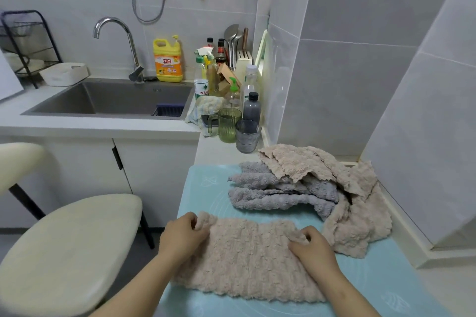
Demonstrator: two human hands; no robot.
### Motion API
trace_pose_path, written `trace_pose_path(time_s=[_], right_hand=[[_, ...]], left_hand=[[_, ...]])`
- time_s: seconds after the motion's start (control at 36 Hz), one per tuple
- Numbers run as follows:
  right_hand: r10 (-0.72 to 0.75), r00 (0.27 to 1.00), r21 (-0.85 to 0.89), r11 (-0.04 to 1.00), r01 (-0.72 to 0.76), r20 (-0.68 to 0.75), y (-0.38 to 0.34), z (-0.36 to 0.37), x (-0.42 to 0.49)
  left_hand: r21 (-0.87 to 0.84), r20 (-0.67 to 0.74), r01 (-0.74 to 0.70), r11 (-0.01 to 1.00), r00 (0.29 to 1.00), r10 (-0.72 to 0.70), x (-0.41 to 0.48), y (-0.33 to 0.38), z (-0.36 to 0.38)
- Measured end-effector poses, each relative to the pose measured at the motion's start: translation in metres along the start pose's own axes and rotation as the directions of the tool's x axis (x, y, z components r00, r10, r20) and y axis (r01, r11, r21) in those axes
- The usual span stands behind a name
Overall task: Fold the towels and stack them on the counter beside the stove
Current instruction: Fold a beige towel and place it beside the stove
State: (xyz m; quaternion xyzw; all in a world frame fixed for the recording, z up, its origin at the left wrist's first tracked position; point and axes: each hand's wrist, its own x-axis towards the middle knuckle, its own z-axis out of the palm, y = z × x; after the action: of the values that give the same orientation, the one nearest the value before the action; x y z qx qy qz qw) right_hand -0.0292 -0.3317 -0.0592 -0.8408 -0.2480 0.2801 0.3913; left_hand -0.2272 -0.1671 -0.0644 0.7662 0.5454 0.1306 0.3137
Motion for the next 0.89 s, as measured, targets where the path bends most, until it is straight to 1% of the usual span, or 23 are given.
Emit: trace_pose_path(time_s=[0.03,0.08,0.14,0.19,0.22,0.28,0.33,0.39,0.47,0.5,0.58,0.64,0.69,0.75,0.81,0.89], right_hand=[[-0.012,1.0,0.032,0.999,0.012,-0.01,0.001,-0.001,0.0],[-0.046,0.999,0.08,0.996,0.047,-0.019,0.002,-0.005,0.0],[-0.053,0.999,0.126,0.991,0.052,0.001,0.003,-0.008,0.002],[-0.067,0.996,0.163,0.985,0.058,0.051,0.004,-0.009,0.001],[-0.051,0.997,0.179,0.983,0.038,0.065,0.005,-0.009,0.001],[-0.023,0.999,0.207,0.978,0.012,0.047,0.01,-0.009,0.004],[0.029,0.999,0.255,0.966,-0.032,0.016,0.015,-0.007,0.008],[0.082,0.996,0.286,0.954,-0.087,0.028,0.014,-0.005,0.011],[0.125,0.989,0.337,0.931,-0.143,0.074,0.014,-0.004,0.015],[0.139,0.988,0.326,0.933,-0.154,0.069,0.016,-0.003,0.018],[0.107,0.994,0.267,0.959,-0.098,-0.019,0.022,-0.007,0.019],[0.094,0.989,0.253,0.965,-0.063,-0.112,0.021,-0.012,0.018],[0.081,0.985,0.251,0.967,-0.041,-0.155,0.022,-0.014,0.019],[0.061,0.991,0.248,0.968,-0.029,-0.122,0.02,-0.013,0.017],[0.047,0.996,0.242,0.97,-0.029,-0.07,0.017,-0.012,0.015],[0.011,0.999,0.212,0.977,-0.003,-0.035,0.015,-0.011,0.014]], left_hand=[[-0.054,-0.013,-0.011,0.998,1.0,0.01,-0.001,0.0,0.0],[-0.201,0.005,-0.004,0.98,1.0,0.005,-0.001,-0.002,-0.001],[-0.333,0.055,0.043,0.942,0.998,-0.026,0.001,-0.003,-0.004],[-0.415,0.088,0.106,0.903,0.993,-0.076,0.007,-0.006,-0.008],[-0.439,0.121,0.145,0.887,0.988,-0.101,0.011,-0.007,-0.011],[-0.455,0.214,0.209,0.866,0.969,-0.122,0.015,-0.007,-0.015],[-0.442,0.267,0.22,0.869,0.958,-0.107,0.016,-0.006,-0.016],[-0.439,0.242,0.199,0.876,0.965,-0.098,0.015,-0.004,-0.015],[-0.447,0.16,0.158,0.88,0.983,-0.095,0.013,0.001,-0.012],[-0.439,0.137,0.143,0.887,0.986,-0.091,0.013,0.002,-0.012],[-0.431,0.07,0.109,0.895,0.994,-0.088,0.013,0.001,-0.008],[-0.445,0.016,0.121,0.887,0.992,-0.128,0.014,-0.003,-0.007],[-0.455,-0.033,0.144,0.879,0.983,-0.178,0.016,-0.006,-0.006],[-0.457,-0.052,0.162,0.874,0.977,-0.209,0.016,-0.008,-0.005],[-0.463,-0.04,0.176,0.869,0.975,-0.219,0.016,-0.009,-0.004],[-0.446,0.043,0.189,0.875,0.981,-0.189,0.014,-0.005,-0.005]])
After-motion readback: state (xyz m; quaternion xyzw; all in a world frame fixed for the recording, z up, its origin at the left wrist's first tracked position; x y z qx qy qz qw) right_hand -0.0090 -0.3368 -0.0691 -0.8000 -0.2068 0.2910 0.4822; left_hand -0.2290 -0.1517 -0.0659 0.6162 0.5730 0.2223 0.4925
